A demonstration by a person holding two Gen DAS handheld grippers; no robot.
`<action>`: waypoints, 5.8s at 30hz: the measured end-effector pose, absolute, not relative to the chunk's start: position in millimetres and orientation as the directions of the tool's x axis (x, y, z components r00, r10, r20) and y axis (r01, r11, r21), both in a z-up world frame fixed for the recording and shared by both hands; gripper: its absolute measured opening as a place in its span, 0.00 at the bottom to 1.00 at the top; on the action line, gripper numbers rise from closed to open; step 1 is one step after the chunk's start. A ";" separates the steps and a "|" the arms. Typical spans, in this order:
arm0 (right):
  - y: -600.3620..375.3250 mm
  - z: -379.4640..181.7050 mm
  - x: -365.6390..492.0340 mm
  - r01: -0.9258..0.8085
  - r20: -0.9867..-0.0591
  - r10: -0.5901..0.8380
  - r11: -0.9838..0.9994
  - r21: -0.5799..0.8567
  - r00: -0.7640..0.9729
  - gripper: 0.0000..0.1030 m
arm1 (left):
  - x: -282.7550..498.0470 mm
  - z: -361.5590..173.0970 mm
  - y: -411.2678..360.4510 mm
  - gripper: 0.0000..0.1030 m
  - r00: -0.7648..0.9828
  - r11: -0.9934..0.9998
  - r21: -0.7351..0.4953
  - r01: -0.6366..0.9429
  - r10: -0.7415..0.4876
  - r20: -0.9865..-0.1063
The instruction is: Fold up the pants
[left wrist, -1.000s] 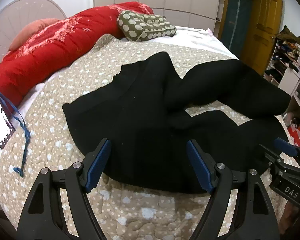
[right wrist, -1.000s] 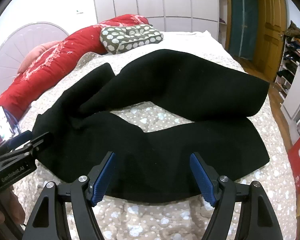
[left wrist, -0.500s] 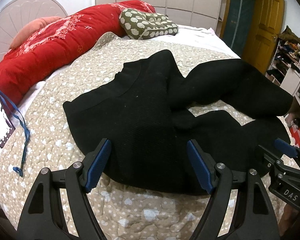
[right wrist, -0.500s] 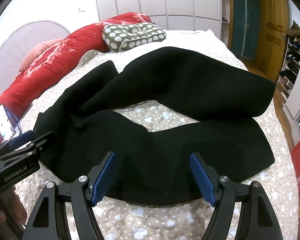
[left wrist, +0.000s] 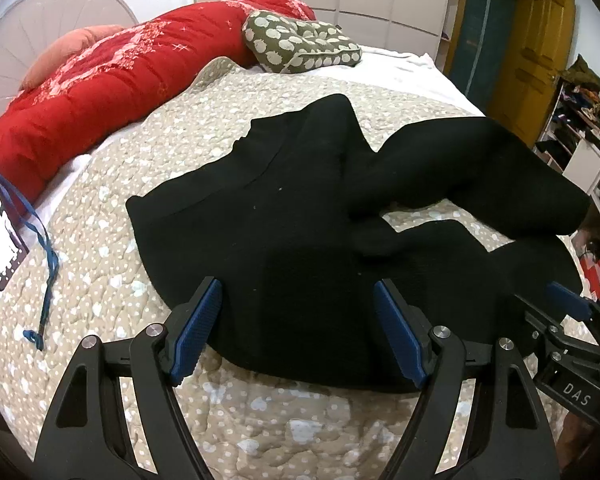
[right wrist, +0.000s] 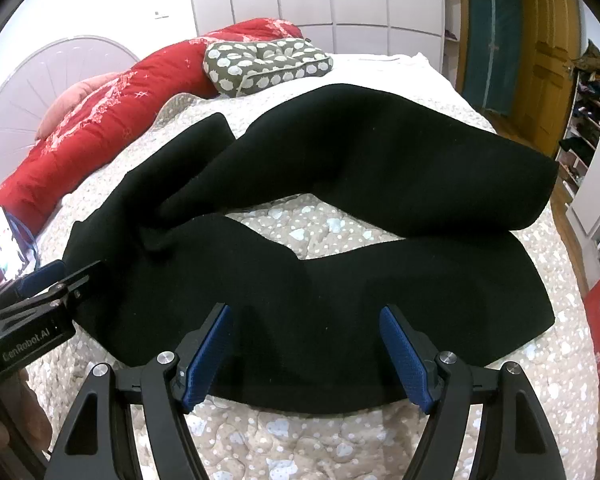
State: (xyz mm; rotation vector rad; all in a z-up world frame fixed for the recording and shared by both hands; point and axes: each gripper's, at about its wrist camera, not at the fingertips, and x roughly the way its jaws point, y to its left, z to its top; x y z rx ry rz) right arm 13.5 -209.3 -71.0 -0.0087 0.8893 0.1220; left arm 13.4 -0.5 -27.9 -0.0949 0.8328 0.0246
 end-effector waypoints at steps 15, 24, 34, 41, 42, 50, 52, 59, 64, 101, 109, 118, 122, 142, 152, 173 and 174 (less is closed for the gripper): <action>-202.6 -75.2 16.3 -0.122 -0.779 0.112 0.991 0.046 0.617 0.72 | 15.2 -30.5 3.7 0.76 0.665 0.995 -0.080 -0.063 -0.018 -0.747; -197.8 -79.5 18.5 -0.129 -0.790 0.117 0.990 0.049 0.601 0.72 | 16.2 -31.7 5.9 0.76 0.653 0.993 -0.089 -0.073 -0.020 -0.757; -194.1 -81.7 21.5 -0.137 -0.793 0.124 0.989 0.052 0.596 0.72 | 17.4 -34.0 13.5 0.76 0.642 0.990 -0.109 -0.088 -0.028 -0.766; -189.0 -86.4 25.8 -0.148 -0.801 0.124 0.988 0.045 0.586 0.72 | 17.0 -30.6 22.3 0.76 0.636 0.988 -0.131 -0.083 -0.049 -0.770; -188.5 -87.0 26.5 -0.149 -0.802 0.124 0.988 0.044 0.584 0.72 | 16.6 -29.0 27.3 0.76 0.637 0.986 -0.141 -0.085 -0.055 -0.769; -189.6 -92.8 32.1 -0.147 -0.808 0.133 0.987 0.058 0.574 0.72 | 21.3 -27.7 79.2 0.76 0.631 0.961 -0.242 -0.133 -0.106 -0.769; -189.7 -93.0 33.6 -0.148 -0.808 0.137 0.987 0.062 0.573 0.72 | 21.0 -27.8 86.6 0.76 0.615 0.952 -0.283 -0.119 -0.153 -0.773; -185.9 -90.2 39.7 -0.160 -0.806 0.148 0.985 0.067 0.574 0.72 | 16.0 -15.8 110.0 0.76 0.612 0.927 -0.359 -0.110 -0.221 -0.759; -182.1 -90.5 41.5 -0.169 -0.806 0.156 0.983 0.071 0.571 0.72 | 30.3 -29.1 128.1 0.76 0.595 0.916 -0.350 -0.197 -0.172 -0.785; -377.1 -90.6 4.0 0.307 -0.822 -0.064 0.942 0.138 0.566 0.49 | 27.7 -47.7 185.0 0.13 0.602 0.855 -0.312 -0.414 0.000 -0.798; -346.2 -80.2 21.3 0.177 -0.760 0.006 0.971 0.159 0.650 0.06 | 25.5 -43.4 179.1 0.13 0.586 0.855 -0.301 -0.423 0.004 -0.811; -381.7 -23.3 -28.2 0.181 -0.716 -0.062 0.979 0.091 0.695 0.06 | 3.7 -42.6 165.0 0.13 0.570 0.870 -0.331 -0.365 -0.072 -0.819; -392.5 -73.2 -14.1 0.244 -0.820 -0.095 0.968 0.055 0.565 0.06 | -0.1 -53.5 158.8 0.20 0.537 0.880 -0.287 -0.379 -0.044 -0.842; -234.7 -71.4 42.5 -0.239 -0.774 0.320 0.945 0.222 0.546 0.34 | 7.8 -0.6 127.3 0.66 0.642 0.933 -0.255 -0.254 -0.035 -0.766; -205.9 -60.3 93.9 -0.412 -0.765 0.384 0.895 0.170 0.517 0.42 | 57.2 -44.5 119.7 0.66 0.533 0.949 -0.212 -0.233 -0.058 -0.844; -110.4 -115.5 278.1 -0.676 -0.844 0.413 0.732 0.083 0.343 0.22 | 162.1 -55.2 154.5 0.76 0.509 0.949 -0.145 -0.280 0.019 -0.861; -112.2 -111.4 271.8 -0.668 -0.836 0.406 0.741 0.065 0.369 0.11 | 156.8 -50.2 159.1 0.76 0.525 0.941 -0.168 -0.295 0.012 -0.851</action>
